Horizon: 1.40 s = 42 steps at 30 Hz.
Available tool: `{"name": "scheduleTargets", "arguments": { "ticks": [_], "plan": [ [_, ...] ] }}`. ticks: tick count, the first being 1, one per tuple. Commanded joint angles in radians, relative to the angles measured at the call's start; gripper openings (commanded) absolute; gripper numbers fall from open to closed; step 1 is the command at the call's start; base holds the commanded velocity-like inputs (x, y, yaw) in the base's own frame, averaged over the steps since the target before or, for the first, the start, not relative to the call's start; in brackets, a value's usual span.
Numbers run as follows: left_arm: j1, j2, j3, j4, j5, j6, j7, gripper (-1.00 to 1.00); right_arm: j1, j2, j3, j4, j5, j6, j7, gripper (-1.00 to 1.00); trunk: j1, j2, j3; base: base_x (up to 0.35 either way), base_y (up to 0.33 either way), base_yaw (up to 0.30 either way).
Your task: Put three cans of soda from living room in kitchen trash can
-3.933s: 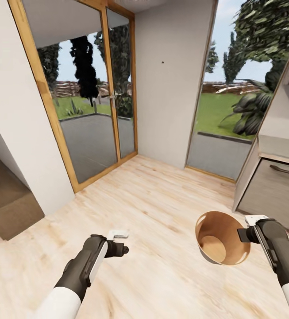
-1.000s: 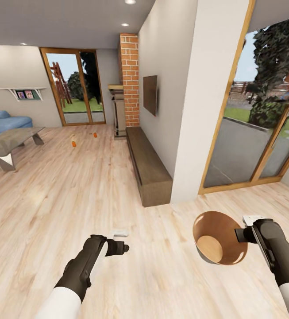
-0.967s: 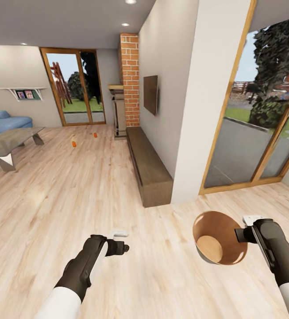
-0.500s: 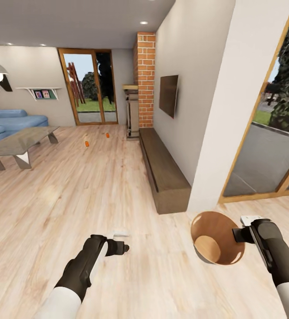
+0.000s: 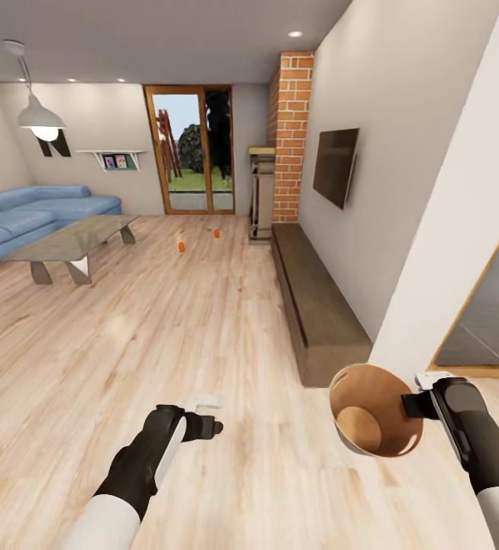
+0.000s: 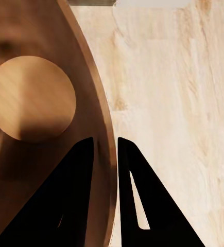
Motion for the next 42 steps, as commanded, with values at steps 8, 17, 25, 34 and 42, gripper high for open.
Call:
{"name": "scheduleTargets", "arguments": {
  "ticks": [8, 17, 25, 34, 42],
  "plan": [
    [0.0, 0.0, 0.0, 0.0, 0.0, -0.002, 0.0, 1.0, 0.0, 0.0, 0.0, 0.0, -0.022, 0.002, 0.006, -1.0, 0.0, 0.0, 0.0, 0.309, 0.122, 0.251],
    [0.0, 0.0, 0.0, 0.0, 0.0, -0.004, 0.0, 1.0, 0.0, 0.0, -0.001, 0.0, -0.022, 0.002, 0.006, -1.0, 0.0, 0.0, 0.0, 0.313, 0.153, 0.167],
    [0.0, 0.0, 0.0, 0.0, 0.0, -0.005, 0.0, 1.0, 0.0, 0.0, -0.001, -0.001, -0.022, 0.002, 0.006, -1.0, 0.0, 0.0, 0.0, 0.315, 0.142, 0.017],
    [0.0, 0.0, 0.0, 0.0, 0.0, -0.005, 0.0, 1.0, 0.0, 0.0, 0.0, -0.002, -0.022, 0.002, 0.006, -1.0, 0.0, 0.0, 0.0, 0.316, 0.141, 0.001],
    [0.0, -0.003, 0.0, 0.001, 0.0, -0.005, 0.0, 1.0, 0.0, 0.0, 0.0, -0.002, -0.022, 0.002, 0.006, -1.0, 0.0, 0.0, -0.002, 0.316, 0.147, 0.083]
  ]
}}
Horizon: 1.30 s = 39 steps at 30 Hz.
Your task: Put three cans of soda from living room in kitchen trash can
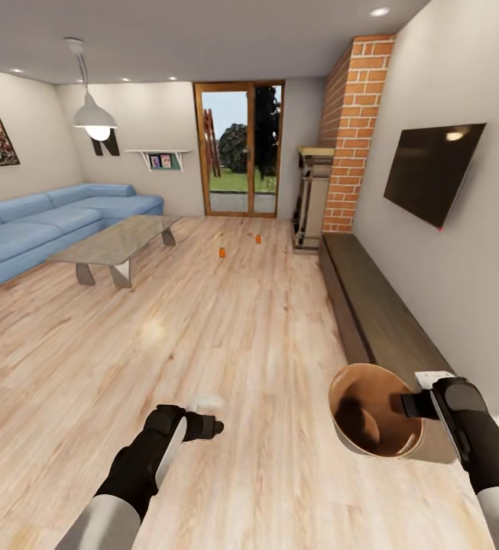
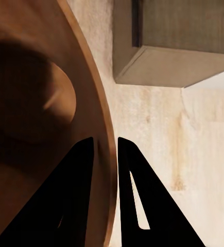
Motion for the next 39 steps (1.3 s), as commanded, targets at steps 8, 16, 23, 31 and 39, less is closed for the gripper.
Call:
{"name": "scheduleTargets", "arguments": {
  "ticks": [8, 16, 23, 31, 39],
  "plan": [
    [0.0, 0.0, 0.0, 0.007, 0.001, -0.001, 0.0, 1.0, 0.0, 0.0, 0.0, 0.0, -0.011, 0.001, 0.005, -1.0, 0.0, 0.0, -0.002, 0.316, 0.15, 0.089],
    [0.0, 0.0, 0.0, 0.021, 0.003, -0.002, 0.0, 1.0, 0.0, 0.0, 0.0, 0.0, -0.012, 0.001, 0.005, -1.0, 0.0, 0.0, -0.003, 0.316, 0.15, 0.009],
    [0.0, 0.0, 0.0, 0.024, 0.003, -0.002, 0.0, 1.0, 0.0, 0.0, 0.0, 0.0, -0.012, 0.001, 0.005, -1.0, 0.0, 0.0, -0.003, 0.316, 0.15, 0.001],
    [0.0, -0.001, 0.0, 0.024, 0.003, -0.009, 0.0, 1.0, 0.0, 0.0, -0.001, -0.002, -0.012, 0.001, 0.005, -1.0, 0.0, 0.0, -0.003, 0.314, 0.168, 0.0],
    [0.0, 0.0, 0.0, 0.024, 0.003, -0.015, 0.0, 1.0, 0.0, 0.0, -0.001, -0.002, -0.012, 0.001, 0.005, -1.0, 0.0, 0.0, -0.003, 0.3, 0.195, -0.001]
  ]
}}
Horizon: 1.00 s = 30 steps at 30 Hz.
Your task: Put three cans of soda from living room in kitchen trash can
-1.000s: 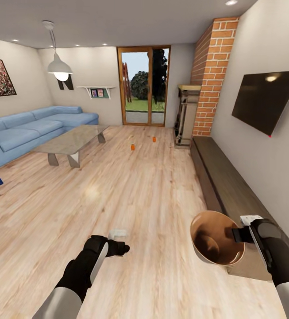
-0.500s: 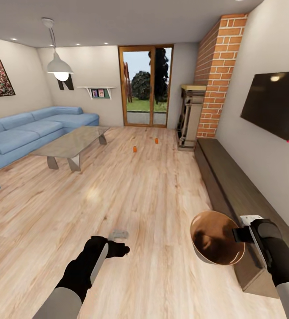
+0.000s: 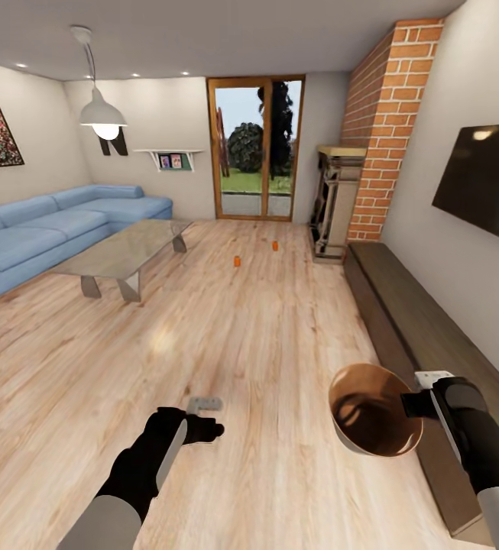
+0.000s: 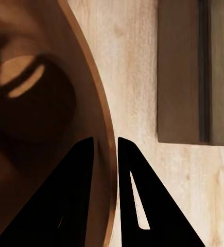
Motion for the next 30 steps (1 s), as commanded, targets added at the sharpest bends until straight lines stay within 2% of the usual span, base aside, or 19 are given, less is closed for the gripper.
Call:
{"name": "scheduleTargets", "arguments": {
  "ticks": [1, 11, 19, 24, 30],
  "plan": [
    [0.0, 0.0, 0.0, 0.0, 0.0, 0.0, 0.0, 1.0, 0.0, 0.0, 0.0, 0.0, -0.01, 0.001, 0.005, -1.0, 0.0, 0.0, 0.0, 0.287, 0.211, -0.013],
    [0.0, 0.0, 0.0, 0.0, 0.0, -0.001, 0.0, 1.0, 0.0, 0.0, -0.001, 0.0, -0.01, 0.001, 0.005, -1.0, 0.0, 0.0, 0.0, 0.232, 0.253, -0.144],
    [0.0, 0.0, 0.0, 0.0, 0.0, -0.001, 0.0, 1.0, 0.0, 0.001, 0.002, 0.0, -0.011, 0.001, 0.006, -1.0, 0.0, 0.0, 0.0, 0.165, 0.294, -0.039],
    [0.0, 0.0, 0.0, 0.0, 0.0, 0.0, 0.0, 1.0, 0.0, 0.0, 0.024, 0.0, -0.011, 0.001, 0.006, -1.0, 0.0, 0.0, 0.0, 0.117, 0.308, -0.035],
    [0.0, 0.0, 0.0, 0.0, 0.0, 0.001, 0.0, 1.0, 0.0, 0.0, 0.034, 0.0, -0.011, 0.001, 0.006, -1.0, 0.0, 0.0, 0.0, 0.084, 0.324, -0.181]
  ]
}}
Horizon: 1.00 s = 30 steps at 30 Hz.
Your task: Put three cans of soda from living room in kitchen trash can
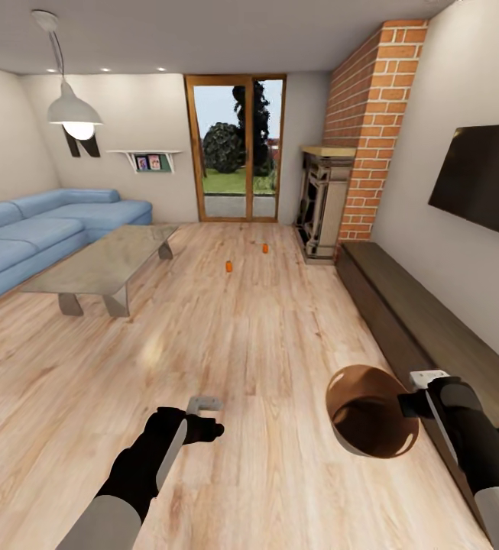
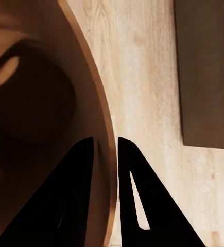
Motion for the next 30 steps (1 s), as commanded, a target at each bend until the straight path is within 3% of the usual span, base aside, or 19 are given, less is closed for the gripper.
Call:
{"name": "scheduleTargets", "arguments": {
  "ticks": [1, 7, 22, 30],
  "plan": [
    [0.0, 0.0, 0.0, 0.0, 0.0, 0.0, 0.0, 1.0, 0.0, 0.001, 0.001, 0.0, -0.017, 0.001, 0.005, -1.0, 0.0, 0.0, 0.0, 0.029, 0.332, -0.237],
    [0.0, 0.0, 0.0, 0.0, 0.0, 0.0, 0.0, 1.0, 0.0, 0.001, 0.016, 0.0, -0.018, 0.001, 0.005, -1.0, 0.0, 0.0, 0.0, 0.015, 0.333, -0.14],
    [0.0, -0.001, 0.0, 0.0, 0.0, 0.0, 0.0, 1.0, 0.0, 0.001, 0.029, -0.001, -0.019, 0.001, 0.007, -1.0, 0.0, 0.0, 0.0, -0.023, 0.333, -0.011],
    [0.0, -0.001, 0.0, -0.002, 0.004, -0.002, -0.001, 1.0, 0.0, 0.002, 0.029, -0.002, -0.018, 0.001, 0.007, -1.0, 0.0, 0.0, 0.0, -0.006, 0.126, 0.0]
  ]
}}
